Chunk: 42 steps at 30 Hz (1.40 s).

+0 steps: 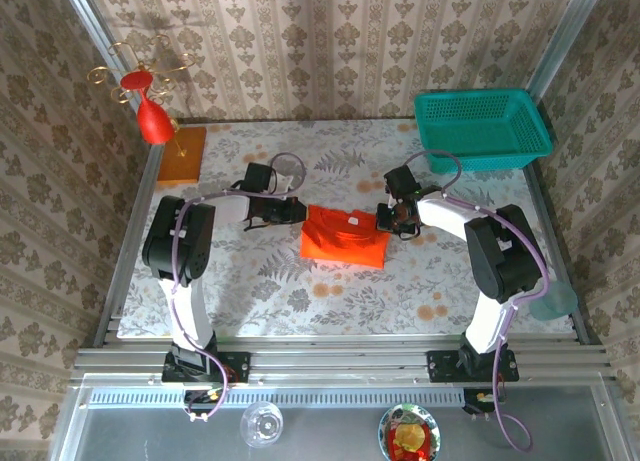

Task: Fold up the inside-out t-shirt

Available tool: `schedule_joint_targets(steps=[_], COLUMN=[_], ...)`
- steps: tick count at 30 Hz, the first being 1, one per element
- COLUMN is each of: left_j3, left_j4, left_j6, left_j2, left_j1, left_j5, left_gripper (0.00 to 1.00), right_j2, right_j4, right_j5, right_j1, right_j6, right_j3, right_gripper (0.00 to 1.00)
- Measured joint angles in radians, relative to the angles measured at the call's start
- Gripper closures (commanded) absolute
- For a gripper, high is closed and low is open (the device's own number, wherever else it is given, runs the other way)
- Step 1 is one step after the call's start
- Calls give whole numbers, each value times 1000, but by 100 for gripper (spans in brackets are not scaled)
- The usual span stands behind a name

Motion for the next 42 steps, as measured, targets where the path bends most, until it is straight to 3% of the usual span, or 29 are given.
schedule_joint_targets(steps=[3,7,9,13,17,21,29,34,37,38,42], left_j3=[-5,-36,-39,-37,-41,-62,-99,-82,-81,-81,-76], left_j4=[-1,-15,-31,-69,-118,-140,-175,-174,-177,-182,-228], left_j6=[3,-1,-1,8,14,11,8,8,8,8,11], left_j2=[-32,-180,-275,-383,-352,-243,-117,-105,-121,-135,-239], left_j1=[3,25,32,-11,-117,-188,-196,-196,-197,-196,-196], left_j5=[-38,-79,-93,-110,-119,-116,-159,-176,-196,-207,-244], left_gripper=[66,61,64,81,94,100,100,90,81,79,77], right_j2=[0,0,-2,-8,-25,-31,-21,44,60,60,37], right_j4=[0,-1,-1,-8,-11,-11,-13,-28,-43,-50,-81], right_j5=[4,4,4,3,3,3,5,31,35,40,69], right_j1=[-1,-5,-6,-6,-6,-6,-6,-6,-6,-6,-8], right_j6=[0,0,0,1,3,3,2,-3,-5,-5,-8], right_j3=[0,0,0,8,28,49,59,98,101,102,106], right_gripper=[100,100,100,100,100,100,100,100,91,82,71])
